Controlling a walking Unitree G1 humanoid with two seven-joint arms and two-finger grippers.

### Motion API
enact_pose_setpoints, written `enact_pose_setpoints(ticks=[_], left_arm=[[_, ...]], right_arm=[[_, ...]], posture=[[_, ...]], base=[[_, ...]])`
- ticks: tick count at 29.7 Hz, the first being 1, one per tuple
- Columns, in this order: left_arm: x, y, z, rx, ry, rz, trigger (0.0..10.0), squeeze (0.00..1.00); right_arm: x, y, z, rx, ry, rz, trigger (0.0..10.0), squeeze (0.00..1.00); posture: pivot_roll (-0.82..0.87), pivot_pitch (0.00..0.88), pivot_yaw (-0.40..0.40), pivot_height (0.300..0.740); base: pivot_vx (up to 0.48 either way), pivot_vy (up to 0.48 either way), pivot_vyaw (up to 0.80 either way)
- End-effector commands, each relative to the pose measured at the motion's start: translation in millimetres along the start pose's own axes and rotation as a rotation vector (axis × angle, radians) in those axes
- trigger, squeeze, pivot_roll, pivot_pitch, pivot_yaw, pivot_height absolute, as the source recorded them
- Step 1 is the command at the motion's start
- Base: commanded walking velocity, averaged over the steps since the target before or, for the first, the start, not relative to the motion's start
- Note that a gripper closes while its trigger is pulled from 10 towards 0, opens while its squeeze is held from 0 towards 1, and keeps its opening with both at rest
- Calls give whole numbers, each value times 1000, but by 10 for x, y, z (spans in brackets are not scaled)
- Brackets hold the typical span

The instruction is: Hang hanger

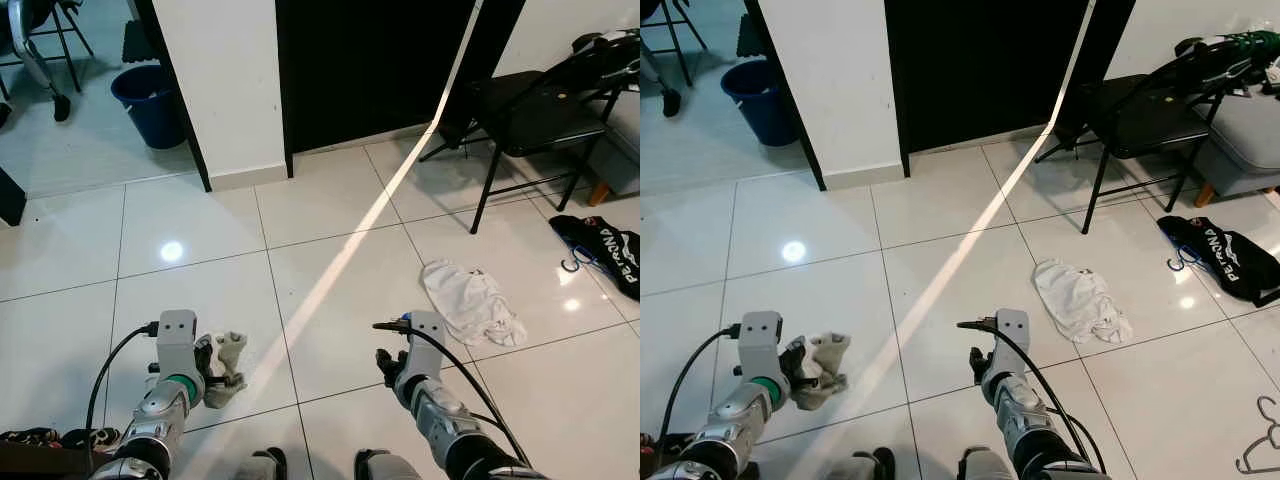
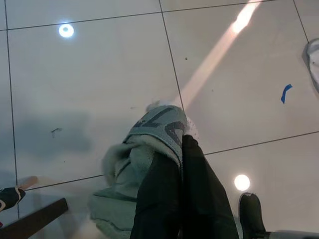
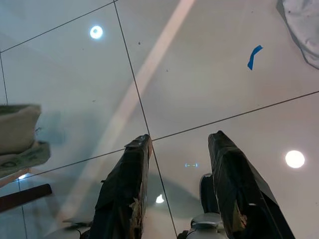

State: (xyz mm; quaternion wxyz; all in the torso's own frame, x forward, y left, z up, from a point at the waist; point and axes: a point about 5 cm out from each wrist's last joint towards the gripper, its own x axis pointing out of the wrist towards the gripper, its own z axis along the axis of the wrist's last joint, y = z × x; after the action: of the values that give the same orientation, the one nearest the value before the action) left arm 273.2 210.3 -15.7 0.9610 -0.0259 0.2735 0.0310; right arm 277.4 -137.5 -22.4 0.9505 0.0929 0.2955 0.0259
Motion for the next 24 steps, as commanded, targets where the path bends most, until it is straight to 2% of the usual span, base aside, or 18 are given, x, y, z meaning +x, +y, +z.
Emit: enact_pose_setpoints(ticks=[1,24], left_arm=[[-21,22,-65,6,24,2,10000,0],[-24,21,-73,6,25,2,10000,0]], right_arm=[[-17,-12,-80,1,34,-5,10000,0],[-18,-23,-80,5,36,-6,10000,0]], posture=[[17,83,54,740],[18,89,49,740]], base=[[0,0,0],[0,0,0]])
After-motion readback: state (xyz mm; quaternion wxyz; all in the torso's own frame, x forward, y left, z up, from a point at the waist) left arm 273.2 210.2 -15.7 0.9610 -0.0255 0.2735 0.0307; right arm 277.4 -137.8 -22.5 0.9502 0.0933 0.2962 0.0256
